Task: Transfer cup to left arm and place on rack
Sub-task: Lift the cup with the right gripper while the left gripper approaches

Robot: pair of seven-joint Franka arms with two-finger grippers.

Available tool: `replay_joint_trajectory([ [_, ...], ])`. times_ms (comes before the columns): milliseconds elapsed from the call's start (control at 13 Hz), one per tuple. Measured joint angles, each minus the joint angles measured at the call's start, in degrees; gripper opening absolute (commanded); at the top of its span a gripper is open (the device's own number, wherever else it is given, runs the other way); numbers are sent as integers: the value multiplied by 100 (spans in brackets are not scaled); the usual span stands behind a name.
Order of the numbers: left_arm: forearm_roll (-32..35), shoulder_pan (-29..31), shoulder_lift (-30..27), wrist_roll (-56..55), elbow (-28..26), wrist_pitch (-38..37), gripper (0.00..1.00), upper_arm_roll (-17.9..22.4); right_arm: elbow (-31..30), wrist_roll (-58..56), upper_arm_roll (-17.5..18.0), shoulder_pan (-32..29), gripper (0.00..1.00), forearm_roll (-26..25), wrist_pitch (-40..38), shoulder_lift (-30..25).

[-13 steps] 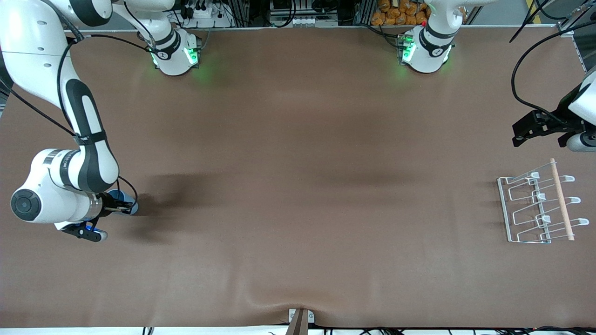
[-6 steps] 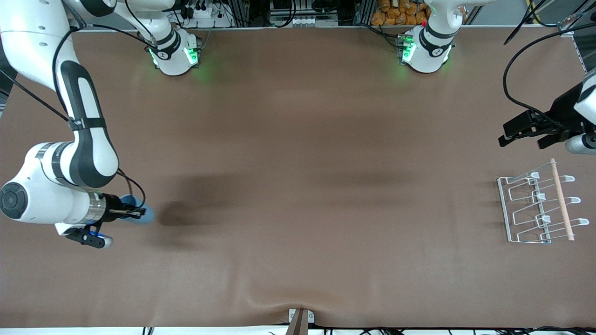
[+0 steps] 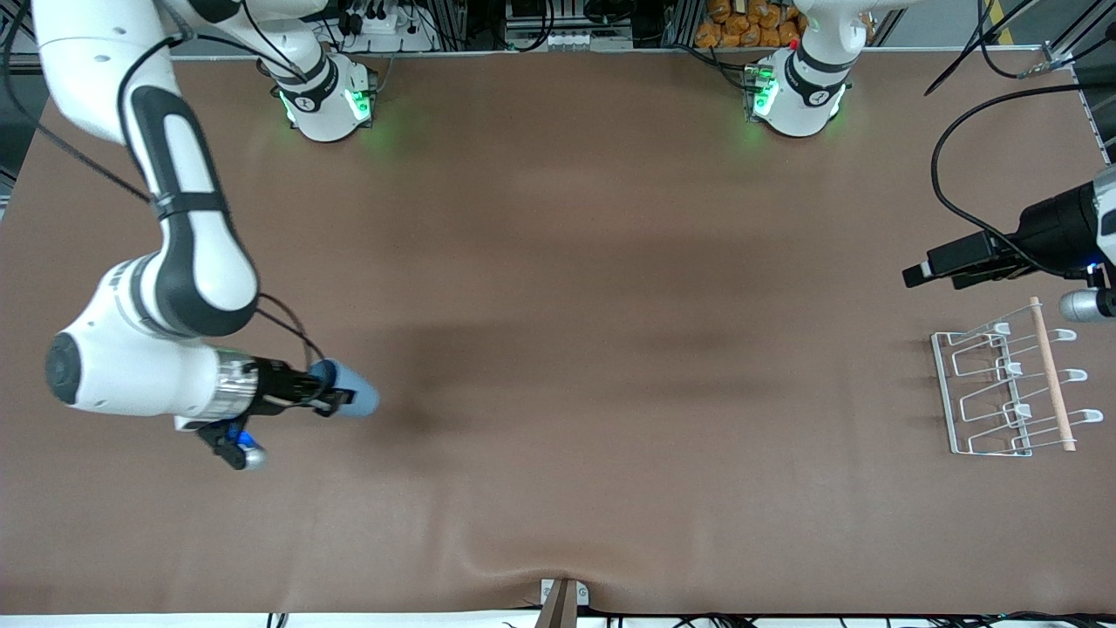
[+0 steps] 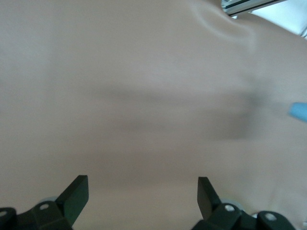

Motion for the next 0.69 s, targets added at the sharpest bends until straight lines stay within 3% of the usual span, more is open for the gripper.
replay_joint_trajectory([
  [385, -1134, -113, 113, -1906, -2, -162, 100, -93, 507, 1905, 14, 749, 0, 734, -23, -1],
  [692, -1976, -271, 393, -3195, -9, -180, 100, -99, 712, 2758, 13, 1008, 0, 1678, -32, 0],
])
